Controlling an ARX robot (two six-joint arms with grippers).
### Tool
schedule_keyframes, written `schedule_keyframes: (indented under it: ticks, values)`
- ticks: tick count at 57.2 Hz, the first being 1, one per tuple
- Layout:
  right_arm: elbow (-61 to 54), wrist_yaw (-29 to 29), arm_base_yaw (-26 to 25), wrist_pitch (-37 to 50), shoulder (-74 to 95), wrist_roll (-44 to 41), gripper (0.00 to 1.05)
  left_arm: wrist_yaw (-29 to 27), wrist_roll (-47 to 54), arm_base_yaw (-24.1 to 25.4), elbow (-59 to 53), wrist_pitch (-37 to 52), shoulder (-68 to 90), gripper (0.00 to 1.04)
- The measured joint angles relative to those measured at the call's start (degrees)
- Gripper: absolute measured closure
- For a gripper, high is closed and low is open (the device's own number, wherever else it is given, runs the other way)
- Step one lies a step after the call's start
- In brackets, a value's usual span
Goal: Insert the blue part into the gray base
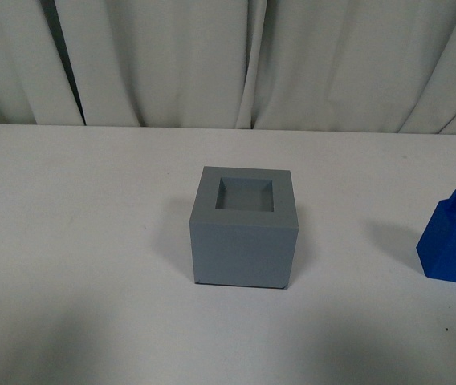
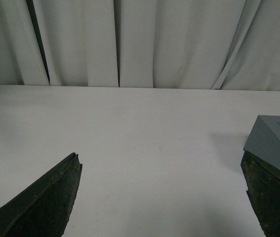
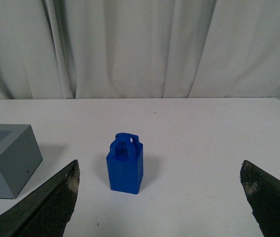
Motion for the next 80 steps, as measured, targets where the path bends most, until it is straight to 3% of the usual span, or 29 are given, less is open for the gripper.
schedule_keyframes:
  ticks: [59,66,80]
  values:
    - [0.0,0.0,0.0,-0.1,0.0,0.0,0.09,0.0,0.0,0.0,0.0,0.0,0.0,0.06]
    - [5.0,2.8,0.8,-10.6,7.9,-4.8,0.09,0.0,0.0,0.0,0.0,0.0,0.0,0.06]
    - [17.9,4.3,-0.8,-13.9,28.7,-2.8,0.09,0.0,0.0,0.0,0.0,0.0,0.0,0.06]
